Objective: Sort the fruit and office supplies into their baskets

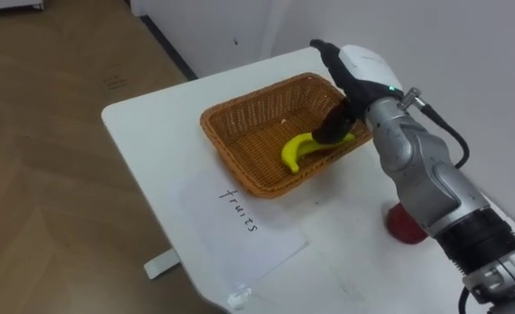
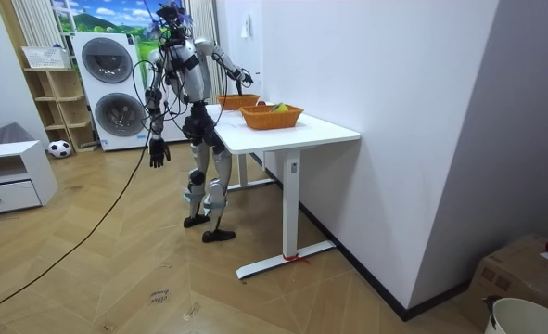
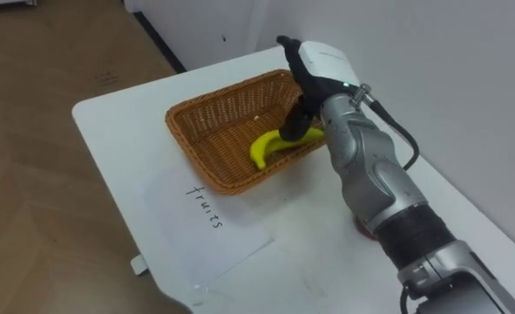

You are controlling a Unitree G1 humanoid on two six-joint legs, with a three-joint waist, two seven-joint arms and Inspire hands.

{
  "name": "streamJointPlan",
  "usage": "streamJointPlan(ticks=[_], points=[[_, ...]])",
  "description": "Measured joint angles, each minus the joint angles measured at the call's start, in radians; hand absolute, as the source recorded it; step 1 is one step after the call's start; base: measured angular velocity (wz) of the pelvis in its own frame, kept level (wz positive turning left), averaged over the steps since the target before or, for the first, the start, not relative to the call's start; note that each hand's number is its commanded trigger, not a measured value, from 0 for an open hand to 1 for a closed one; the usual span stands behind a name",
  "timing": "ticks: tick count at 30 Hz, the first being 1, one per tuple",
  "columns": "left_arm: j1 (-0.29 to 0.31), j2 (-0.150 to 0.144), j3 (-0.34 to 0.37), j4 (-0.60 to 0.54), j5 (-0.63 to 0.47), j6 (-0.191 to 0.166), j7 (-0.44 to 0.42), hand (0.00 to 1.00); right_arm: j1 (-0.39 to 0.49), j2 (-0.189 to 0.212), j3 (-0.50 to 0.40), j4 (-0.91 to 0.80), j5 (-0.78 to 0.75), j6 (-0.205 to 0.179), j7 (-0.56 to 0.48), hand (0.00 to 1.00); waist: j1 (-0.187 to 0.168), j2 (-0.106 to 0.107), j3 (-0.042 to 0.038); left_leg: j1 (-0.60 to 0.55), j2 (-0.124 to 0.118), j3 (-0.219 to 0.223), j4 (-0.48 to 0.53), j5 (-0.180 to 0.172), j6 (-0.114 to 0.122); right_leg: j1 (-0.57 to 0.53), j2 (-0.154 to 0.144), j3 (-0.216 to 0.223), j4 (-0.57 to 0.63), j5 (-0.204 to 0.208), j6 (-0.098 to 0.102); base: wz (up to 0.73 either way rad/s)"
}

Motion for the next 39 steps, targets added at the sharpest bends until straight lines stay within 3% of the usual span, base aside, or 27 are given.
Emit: streamJointPlan(ticks=[6, 8, 11, 17, 20, 23, 28, 32, 39], points=[[-0.002, -0.002, -0.001, 0.002, -0.003, -0.015, -0.003, 0.0, 0.009, -0.012, -0.002, -0.001, 0.039, -0.023, 0.003, 0.0, -0.032, 0.007, 0.0018, 0.003, 0.0, 0.004, 0.001, 0.0, 0.0, 0.002, 0.0, 0.013, 0.001, 0.0, 0.0, -0.02], [-0.002, -0.01, -0.001, 0.0, -0.005, -0.017, -0.003, 0.0, 0.009, -0.016, -0.012, -0.001, 0.054, -0.042, -0.001, 0.0, -0.048, 0.022, 0.0042, 0.011, 0.001, 0.021, 0.0, -0.002, 0.003, 0.001, 0.002, 0.045, 0.001, 0.0, 0.0, -0.17], [-0.001, -0.024, -0.002, -0.002, -0.004, -0.02, -0.003, 0.0, 0.011, -0.016, -0.033, -0.006, 0.1, -0.056, -0.009, 0.0, -0.069, 0.041, 0.0018, 0.013, 0.0, 0.038, 0.002, -0.003, 0.006, -0.004, 0.0, 0.064, 0.002, 0.001, 0.001, -0.17], [-0.017, -0.027, -0.01, 0.002, -0.016, -0.03, 0.009, 0.0, 0.038, -0.014, -0.105, -0.087, 0.409, -0.071, -0.061, 0.0, -0.156, 0.066, -0.0071, 0.032, 0.006, 0.071, -0.008, -0.003, 0.007, -0.009, 0.006, 0.094, 0.001, 0.003, 0.0, -0.16], [-0.029, -0.041, -0.012, -0.013, -0.014, -0.038, 0.011, 0.0, 0.045, -0.013, -0.139, -0.108, 0.482, -0.078, -0.071, 0.0, -0.191, 0.083, -0.0086, 0.039, 0.006, 0.087, -0.013, -0.003, 0.007, -0.01, 0.006, 0.109, 0.001, 0.005, 0.002, -0.17], [-0.04, -0.048, -0.017, -0.031, -0.006, -0.044, 0.011, 0.0, 0.045, -0.01, -0.195, -0.108, 0.585, -0.086, -0.106, 0.0, -0.198, 0.102, -0.0097, 0.06, 0.012, 0.114, -0.027, -0.003, 0.007, -0.008, 0.013, 0.137, 0.0, 0.008, 0.001, -0.24], [-0.047, -0.069, -0.028, -0.021, -0.006, -0.034, 0.041, 0.0, 0.053, 0.009, -0.21, -0.086, 0.708, -0.089, -0.143, 0.0, -0.23, 0.123, -0.0101, 0.081, 0.019, 0.124, -0.038, -0.003, 0.007, 0.005, 0.019, 0.138, -0.002, 0.009, 0.0, -0.07], [-0.047, -0.084, -0.047, -0.008, -0.006, -0.026, 0.048, 0.0, 0.071, 0.027, -0.211, -0.07, 0.748, -0.087, -0.149, 0.0, -0.245, 0.13, -0.0063, 0.079, 0.021, 0.124, -0.038, -0.004, 0.007, 0.001, 0.02, 0.138, -0.002, 0.01, -0.001, 0.0], [-0.043, -0.085, -0.049, 0.009, -0.015, -0.027, 0.054, 0.0, 0.073, 0.038, -0.21, -0.045, 0.793, -0.087, -0.172, 0.0, -0.244, 0.128, -0.0095, 0.082, 0.023, 0.136, -0.043, -0.003, 0.007, -0.001, 0.022, 0.149, -0.004, 0.01, -0.001, -0.03]])
